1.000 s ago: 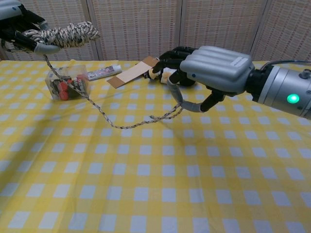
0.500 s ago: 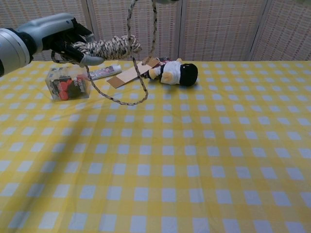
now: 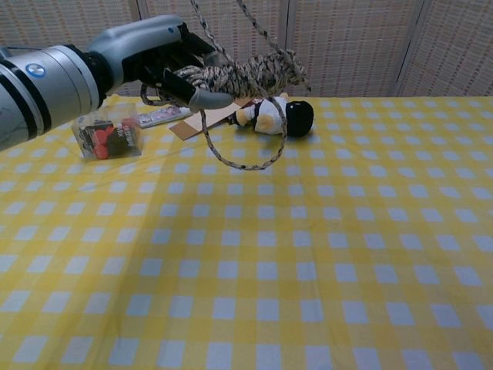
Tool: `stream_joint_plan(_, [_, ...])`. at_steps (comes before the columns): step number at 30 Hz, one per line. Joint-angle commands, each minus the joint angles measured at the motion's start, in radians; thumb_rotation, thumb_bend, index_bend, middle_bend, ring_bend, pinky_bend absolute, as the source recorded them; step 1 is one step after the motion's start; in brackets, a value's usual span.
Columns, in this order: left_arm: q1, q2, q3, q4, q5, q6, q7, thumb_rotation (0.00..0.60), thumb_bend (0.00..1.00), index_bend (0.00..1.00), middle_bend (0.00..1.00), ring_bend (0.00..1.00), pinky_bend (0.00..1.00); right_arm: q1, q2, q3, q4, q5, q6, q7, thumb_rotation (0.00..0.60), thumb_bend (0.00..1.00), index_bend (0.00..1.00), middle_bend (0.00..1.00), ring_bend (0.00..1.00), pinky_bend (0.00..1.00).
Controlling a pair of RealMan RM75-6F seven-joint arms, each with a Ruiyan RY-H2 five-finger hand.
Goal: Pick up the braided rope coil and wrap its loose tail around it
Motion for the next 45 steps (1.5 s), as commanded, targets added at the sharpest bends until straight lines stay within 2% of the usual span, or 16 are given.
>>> stream_joint_plan(1, [-0.001, -0.003, -0.023, -0.025, 0.044, -0.002, -0.079, 0.502, 0.25, 0.72, 0.69, 0.56, 0.25, 0.02, -0.018, -0.01, 0.039, 0.041, -0.011, -0.021, 0.6, 0.37, 0.63, 0.15, 0.0, 0.0])
stream_joint_plan(8, [0.033, 0.026, -0.064, -0.054, 0.116, 0.031, -0.259, 0.514, 0.25, 0.72, 0.69, 0.56, 0.25, -0.001, -0.016, -0.043, 0.104, 0.073, -0.003, 0.022, 0.6, 0.37, 0.63, 0.15, 0.0, 0.0])
stream_joint_plan(12, [0.058, 0.052, -0.084, -0.059, 0.142, 0.054, -0.347, 0.518, 0.25, 0.72, 0.69, 0.56, 0.25, -0.025, -0.023, -0.068, 0.147, 0.051, 0.007, 0.082, 0.6, 0.37, 0.63, 0.16, 0.0, 0.0])
stream_joint_plan(18, [0.083, 0.107, -0.118, -0.064, 0.123, 0.062, -0.42, 0.518, 0.25, 0.72, 0.69, 0.56, 0.25, -0.058, -0.037, -0.105, 0.224, 0.001, 0.014, 0.183, 0.6, 0.37, 0.63, 0.17, 0.0, 0.0])
stream_joint_plan(24, [0.099, 0.142, -0.142, -0.058, 0.104, 0.069, -0.467, 0.516, 0.25, 0.72, 0.69, 0.56, 0.25, -0.08, -0.055, -0.151, 0.277, -0.039, 0.004, 0.229, 0.6, 0.37, 0.63, 0.17, 0.0, 0.0])
stream_joint_plan(35, [0.099, 0.175, -0.175, -0.014, -0.004, 0.079, -0.422, 0.513, 0.25, 0.72, 0.69, 0.56, 0.25, -0.129, -0.084, -0.24, 0.3, -0.122, 0.005, 0.262, 0.6, 0.37, 0.63, 0.17, 0.0, 0.0])
stream_joint_plan(45, [0.078, 0.154, -0.187, 0.024, -0.098, 0.115, -0.323, 0.502, 0.25, 0.72, 0.69, 0.56, 0.25, -0.142, -0.099, -0.293, 0.247, -0.164, -0.02, 0.198, 0.6, 0.37, 0.63, 0.17, 0.0, 0.0])
